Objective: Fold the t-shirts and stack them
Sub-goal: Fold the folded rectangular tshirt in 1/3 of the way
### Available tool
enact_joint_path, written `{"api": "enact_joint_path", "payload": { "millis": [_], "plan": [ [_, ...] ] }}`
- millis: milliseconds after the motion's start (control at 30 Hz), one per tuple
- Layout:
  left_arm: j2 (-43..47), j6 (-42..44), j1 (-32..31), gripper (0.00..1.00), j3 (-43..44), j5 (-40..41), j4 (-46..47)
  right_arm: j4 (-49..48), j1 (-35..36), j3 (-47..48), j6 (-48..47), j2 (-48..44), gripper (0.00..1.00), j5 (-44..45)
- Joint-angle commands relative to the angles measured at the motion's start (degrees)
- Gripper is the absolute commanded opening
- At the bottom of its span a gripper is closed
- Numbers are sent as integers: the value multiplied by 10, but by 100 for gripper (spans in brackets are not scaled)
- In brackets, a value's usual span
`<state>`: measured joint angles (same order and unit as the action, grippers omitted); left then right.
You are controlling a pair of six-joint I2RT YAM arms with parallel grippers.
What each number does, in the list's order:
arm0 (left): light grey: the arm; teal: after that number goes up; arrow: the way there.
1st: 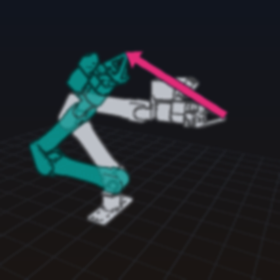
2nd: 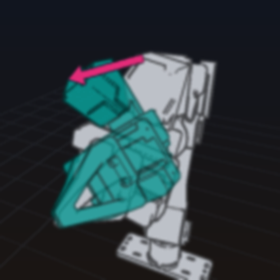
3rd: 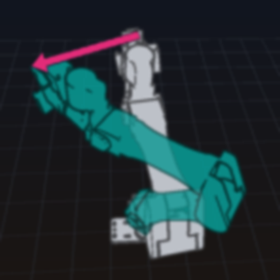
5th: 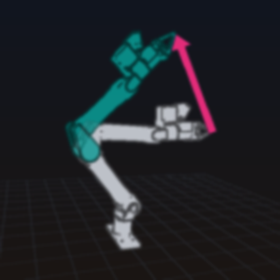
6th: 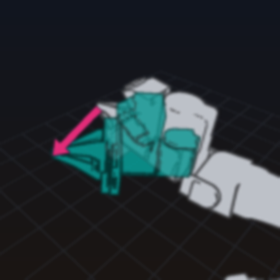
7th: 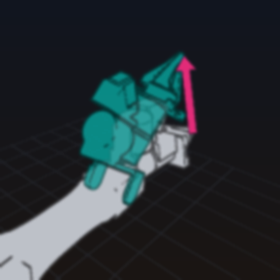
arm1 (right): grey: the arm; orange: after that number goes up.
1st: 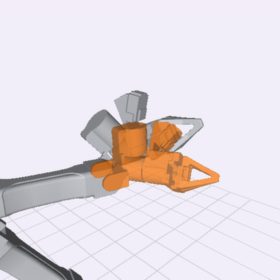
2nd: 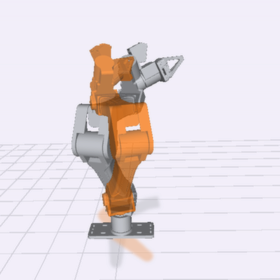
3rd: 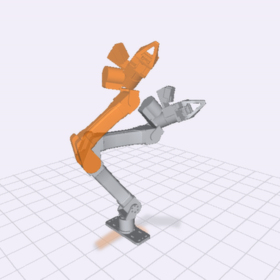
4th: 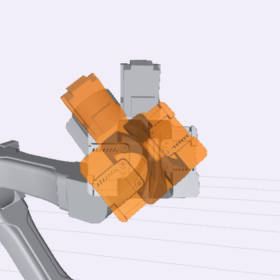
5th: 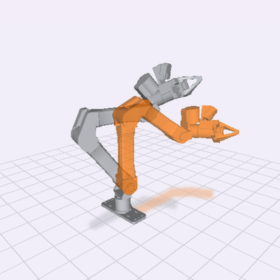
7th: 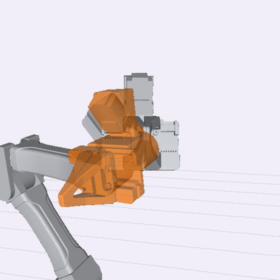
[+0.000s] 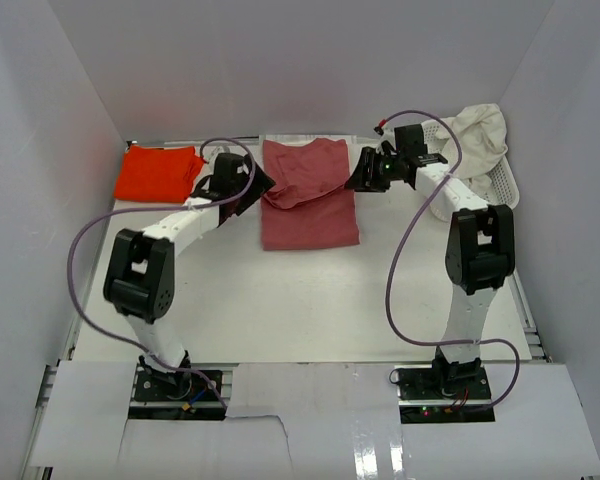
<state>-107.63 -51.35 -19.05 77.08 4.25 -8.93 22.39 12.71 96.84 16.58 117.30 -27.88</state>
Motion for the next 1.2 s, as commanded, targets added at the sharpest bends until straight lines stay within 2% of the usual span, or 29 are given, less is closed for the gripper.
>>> {"api": "enact_joint_path", "payload": {
  "millis": [0, 100, 133, 167, 200, 233, 267, 433, 767, 933, 1167],
  "plan": [
    [129, 13, -10, 92, -89, -30, 116, -98, 0, -83, 32, -72, 49, -82],
    [163, 15, -20, 83, -133, -100, 132, -134, 15, -136, 46, -85, 47, -136],
    [174, 18, -28, 72, -165, -114, 147, -136, 26, -140, 46, -79, 45, -162],
    [179, 18, -31, 63, -180, -125, 157, -141, 30, -144, 47, -74, 36, -177],
    [183, 19, -38, 43, -207, -145, 167, -149, 38, -155, 60, -70, 27, -192],
    [186, 20, -42, 0, -214, -149, 171, -177, 41, -162, 70, -58, 13, -207],
    [182, 21, -43, 0, -219, -150, 170, -195, 43, -169, 82, -50, 8, -241],
    [136, 42, -57, 0, -207, -202, 178, -249, 62, -155, 124, 10, 8, -278],
    [27, 37, -67, 0, -218, -307, 333, -267, 90, -75, 145, 109, 8, -298],
    [-3, 35, -76, 0, -268, -305, 394, -283, 103, -63, 147, 140, 8, -287],
    [-36, 46, -79, 0, -294, -279, 411, -277, 111, -32, 132, 183, 8, -264]
  ]
}}
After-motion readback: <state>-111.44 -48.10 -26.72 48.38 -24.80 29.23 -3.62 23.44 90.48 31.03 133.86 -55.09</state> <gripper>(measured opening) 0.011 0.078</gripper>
